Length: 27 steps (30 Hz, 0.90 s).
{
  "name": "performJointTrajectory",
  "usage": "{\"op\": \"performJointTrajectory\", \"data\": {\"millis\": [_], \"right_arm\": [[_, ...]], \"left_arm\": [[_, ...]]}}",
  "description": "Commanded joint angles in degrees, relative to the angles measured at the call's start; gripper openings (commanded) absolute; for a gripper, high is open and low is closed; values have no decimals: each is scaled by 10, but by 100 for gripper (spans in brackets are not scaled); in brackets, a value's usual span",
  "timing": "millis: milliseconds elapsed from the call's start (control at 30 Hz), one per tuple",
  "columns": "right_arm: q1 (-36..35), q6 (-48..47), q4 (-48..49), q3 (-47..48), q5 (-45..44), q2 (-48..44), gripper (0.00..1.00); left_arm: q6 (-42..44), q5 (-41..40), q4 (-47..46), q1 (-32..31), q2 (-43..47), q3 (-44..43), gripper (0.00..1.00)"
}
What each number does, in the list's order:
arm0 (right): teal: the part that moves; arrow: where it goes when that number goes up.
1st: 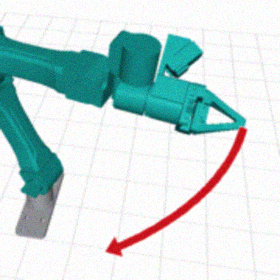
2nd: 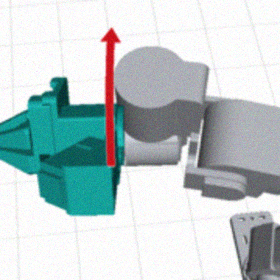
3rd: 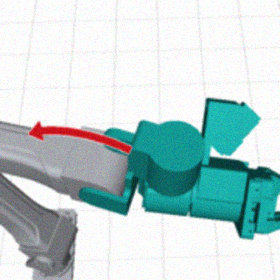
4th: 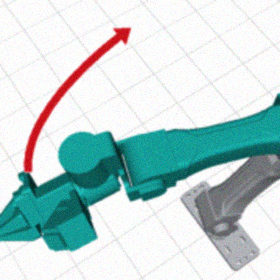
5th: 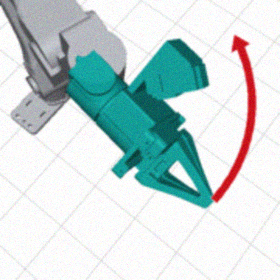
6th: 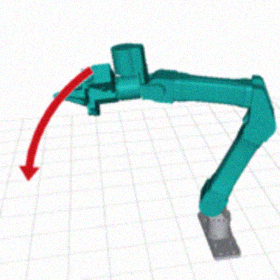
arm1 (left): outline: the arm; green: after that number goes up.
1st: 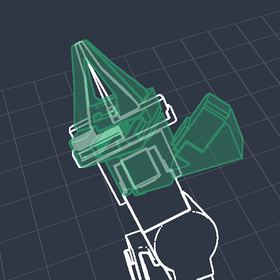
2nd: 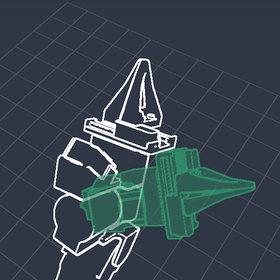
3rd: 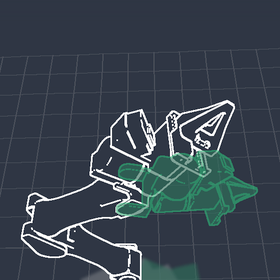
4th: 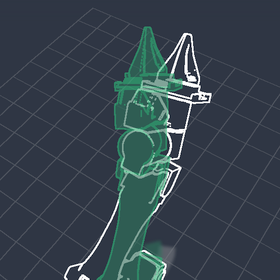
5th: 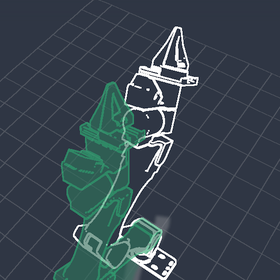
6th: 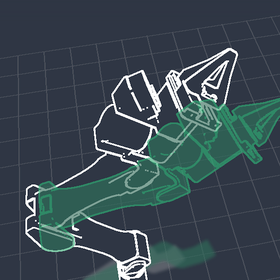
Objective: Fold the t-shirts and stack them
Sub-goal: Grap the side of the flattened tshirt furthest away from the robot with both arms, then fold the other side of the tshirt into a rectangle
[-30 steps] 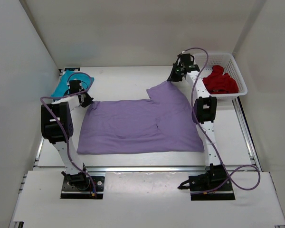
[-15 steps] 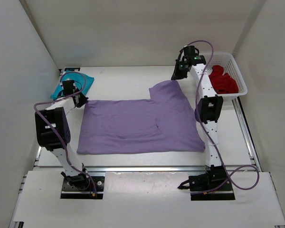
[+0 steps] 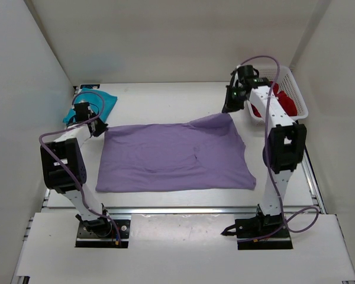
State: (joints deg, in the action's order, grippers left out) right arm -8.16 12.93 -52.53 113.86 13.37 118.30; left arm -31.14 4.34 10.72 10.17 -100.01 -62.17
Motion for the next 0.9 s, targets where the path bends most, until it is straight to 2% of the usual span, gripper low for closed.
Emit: {"op": "performJointTrajectory", "data": {"millis": [0, 300, 467, 867], "right_arm": [[2, 17, 127, -163, 4, -91, 0], [3, 55, 227, -379, -25, -298, 0], [-1, 65, 247, -490, -45, -405, 1], [7, 93, 274, -680, -59, -568, 0]], "left_arm": [[-9, 20, -8, 10, 35, 15, 0], [-20, 31, -9, 13, 84, 50, 0], [-27, 40, -6, 25, 113, 78, 0], [-21, 40, 13, 42, 194, 144, 0]]}}
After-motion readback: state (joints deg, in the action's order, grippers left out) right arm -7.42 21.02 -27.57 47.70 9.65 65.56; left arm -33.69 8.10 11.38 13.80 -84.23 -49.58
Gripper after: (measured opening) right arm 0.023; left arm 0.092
